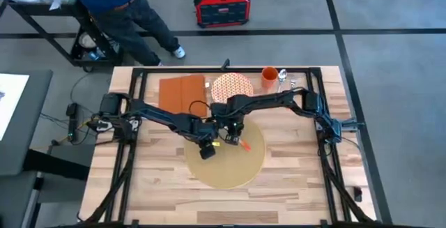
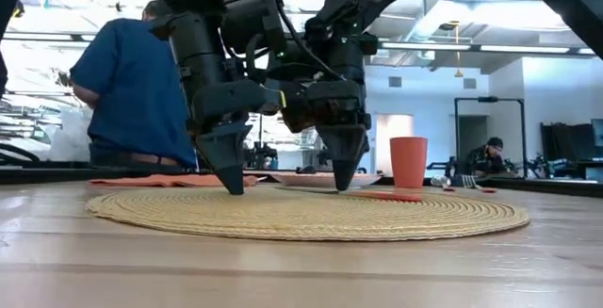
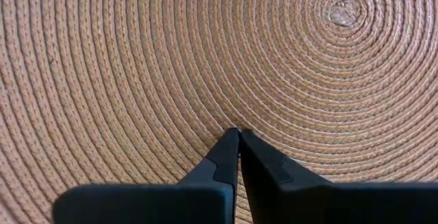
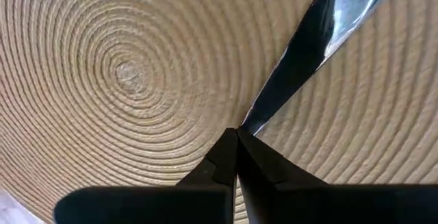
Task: Set table place
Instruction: Put the orange knife on the brown placemat, then adjust the placemat, then adjust the orange knife on the brown placemat
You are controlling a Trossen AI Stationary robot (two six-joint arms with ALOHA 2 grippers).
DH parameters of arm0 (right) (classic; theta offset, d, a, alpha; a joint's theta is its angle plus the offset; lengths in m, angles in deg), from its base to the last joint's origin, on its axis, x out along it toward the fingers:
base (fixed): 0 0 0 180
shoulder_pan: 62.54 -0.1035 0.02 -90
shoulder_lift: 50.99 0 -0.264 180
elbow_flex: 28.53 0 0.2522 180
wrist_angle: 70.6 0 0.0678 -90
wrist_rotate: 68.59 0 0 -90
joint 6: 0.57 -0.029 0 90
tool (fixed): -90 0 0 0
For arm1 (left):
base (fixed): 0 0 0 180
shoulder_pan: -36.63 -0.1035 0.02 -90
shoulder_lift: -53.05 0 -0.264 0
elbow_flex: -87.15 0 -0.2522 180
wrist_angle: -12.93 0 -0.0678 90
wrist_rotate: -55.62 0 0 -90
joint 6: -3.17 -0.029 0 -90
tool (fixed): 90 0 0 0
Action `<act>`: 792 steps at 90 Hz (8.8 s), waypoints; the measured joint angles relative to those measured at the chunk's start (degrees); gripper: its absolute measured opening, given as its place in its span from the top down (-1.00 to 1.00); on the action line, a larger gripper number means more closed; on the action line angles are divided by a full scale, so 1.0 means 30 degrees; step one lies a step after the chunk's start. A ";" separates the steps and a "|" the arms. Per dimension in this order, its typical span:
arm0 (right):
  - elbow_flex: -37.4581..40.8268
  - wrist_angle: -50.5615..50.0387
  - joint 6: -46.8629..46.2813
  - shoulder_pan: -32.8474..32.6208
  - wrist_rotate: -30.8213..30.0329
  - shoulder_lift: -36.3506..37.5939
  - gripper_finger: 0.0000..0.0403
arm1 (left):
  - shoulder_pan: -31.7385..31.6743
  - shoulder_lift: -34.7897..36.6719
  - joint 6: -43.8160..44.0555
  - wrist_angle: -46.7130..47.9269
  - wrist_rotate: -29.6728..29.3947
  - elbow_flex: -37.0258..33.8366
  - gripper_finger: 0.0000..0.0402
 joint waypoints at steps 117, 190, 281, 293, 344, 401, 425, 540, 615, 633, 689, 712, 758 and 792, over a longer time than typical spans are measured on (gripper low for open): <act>0.1826 0.0093 -0.1103 0.1397 -0.2425 0.2535 1.00 | 0.1978 0.9782 0.7347 -1.3695 -0.4061 -1.1623 1.00; 0.4736 0.1118 -0.4840 -0.1916 -0.1788 0.5067 1.00 | 0.3004 0.9448 0.9882 -1.1705 -0.4052 -1.1620 1.00; 0.9743 0.4390 0.0608 0.3001 -0.0158 0.6162 1.00 | 0.3126 0.6489 1.1554 -1.2250 -0.3258 -1.1562 1.00; 1.0988 0.5299 -0.0156 0.2442 0.0132 0.6341 1.00 | 0.3126 0.6489 1.1738 -1.2252 -0.3258 -1.1576 1.00; 1.1584 0.4915 -0.0179 0.0638 0.2859 0.6659 1.00 | 0.2287 0.6489 1.0696 -1.1839 -0.3171 -1.1576 1.00; 0.8771 0.7184 0.3721 0.2794 0.1161 0.7135 1.00 | 0.1581 0.6467 1.0355 -1.2139 -0.3156 -1.1613 1.00; 0.8645 0.7826 0.3628 0.2579 0.2268 0.4893 1.00 | 0.1574 0.6465 1.0352 -1.2230 -0.3149 -1.1576 1.00; 0.5051 1.0336 0.0289 0.0786 0.3066 0.3943 1.00 | 0.1574 0.6445 1.0193 -1.3819 -0.3178 -1.1591 1.00; 0.4504 0.9090 0.1600 0.0629 0.3679 0.2062 1.00 | 0.1581 0.6452 1.0179 -1.3514 -0.3236 -1.1547 1.00; 0.4517 0.8880 0.1718 0.0634 0.3678 0.2062 1.00 | 0.1581 0.6459 1.0184 -1.3487 -0.3243 -1.1547 1.00; 0.4466 0.6506 0.2923 0.0283 0.3501 0.2113 1.00 | 0.1581 0.6459 0.9888 -1.3449 -0.3243 -1.1555 1.00; 0.4466 0.5920 0.3235 0.0253 0.3369 0.2113 1.00 | 0.1581 0.6459 0.9720 -1.3440 -0.3246 -1.1555 1.00; 0.4546 0.5174 0.3479 0.0110 0.1852 0.2927 1.00 | 0.1581 0.6464 0.9079 -1.3400 -0.3248 -1.1555 1.00; 0.4530 0.5303 0.2894 -0.0635 0.1948 0.5966 1.00 | 0.1581 0.6467 0.8649 -1.3398 -0.3249 -1.1562 1.00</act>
